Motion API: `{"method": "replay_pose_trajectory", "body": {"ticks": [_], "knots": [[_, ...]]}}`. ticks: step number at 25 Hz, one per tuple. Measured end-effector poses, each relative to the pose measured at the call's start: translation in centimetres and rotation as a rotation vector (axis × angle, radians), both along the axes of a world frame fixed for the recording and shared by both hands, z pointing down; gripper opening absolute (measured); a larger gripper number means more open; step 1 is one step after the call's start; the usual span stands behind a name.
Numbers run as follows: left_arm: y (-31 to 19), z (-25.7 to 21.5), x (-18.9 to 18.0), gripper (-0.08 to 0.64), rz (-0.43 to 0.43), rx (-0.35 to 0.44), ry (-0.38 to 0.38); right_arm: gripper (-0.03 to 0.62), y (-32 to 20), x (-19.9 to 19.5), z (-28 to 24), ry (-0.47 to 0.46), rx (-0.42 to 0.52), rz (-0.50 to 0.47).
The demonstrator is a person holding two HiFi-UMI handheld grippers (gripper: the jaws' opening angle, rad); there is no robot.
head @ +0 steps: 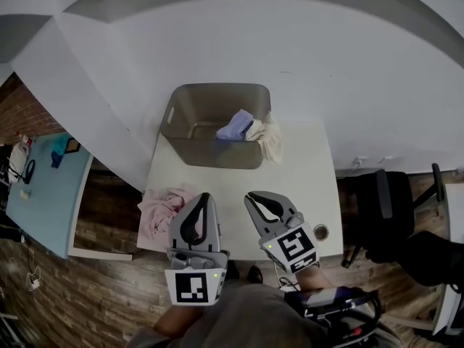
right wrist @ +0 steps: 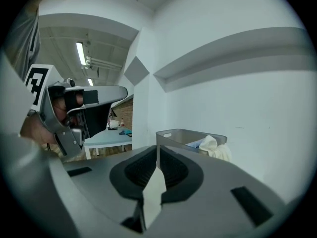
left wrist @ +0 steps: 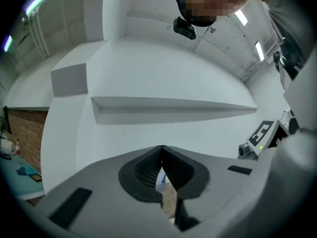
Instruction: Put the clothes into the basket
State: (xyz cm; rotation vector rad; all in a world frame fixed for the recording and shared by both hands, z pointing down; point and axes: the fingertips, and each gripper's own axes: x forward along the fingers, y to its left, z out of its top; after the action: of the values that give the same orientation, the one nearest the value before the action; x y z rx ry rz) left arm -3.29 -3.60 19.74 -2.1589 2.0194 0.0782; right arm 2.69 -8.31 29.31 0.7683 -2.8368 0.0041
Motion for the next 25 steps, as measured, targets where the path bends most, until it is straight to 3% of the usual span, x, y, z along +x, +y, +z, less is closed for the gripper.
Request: {"method": "replay_pose_trajectory", "body": {"ticks": [12,22,25], "knots": [[3.8,-1.6,-1.9,0.009,-0.148,0.048,-0.031,0.026,2.6,-1.6,-1.7,-0.068,0.016,-0.116],[5.9,-1.1,-7.8,0.009,-0.271,0.034,-0.037,0.028,3.9,-6.6,-0.3,-0.061,-0.017,-0.207],[6.2,-0.1,-9.9,0.009,-0.284,0.013,-0.028,0.066,4.0,-8.8,1.1,-0.056,-0.053,-0.233]]}}
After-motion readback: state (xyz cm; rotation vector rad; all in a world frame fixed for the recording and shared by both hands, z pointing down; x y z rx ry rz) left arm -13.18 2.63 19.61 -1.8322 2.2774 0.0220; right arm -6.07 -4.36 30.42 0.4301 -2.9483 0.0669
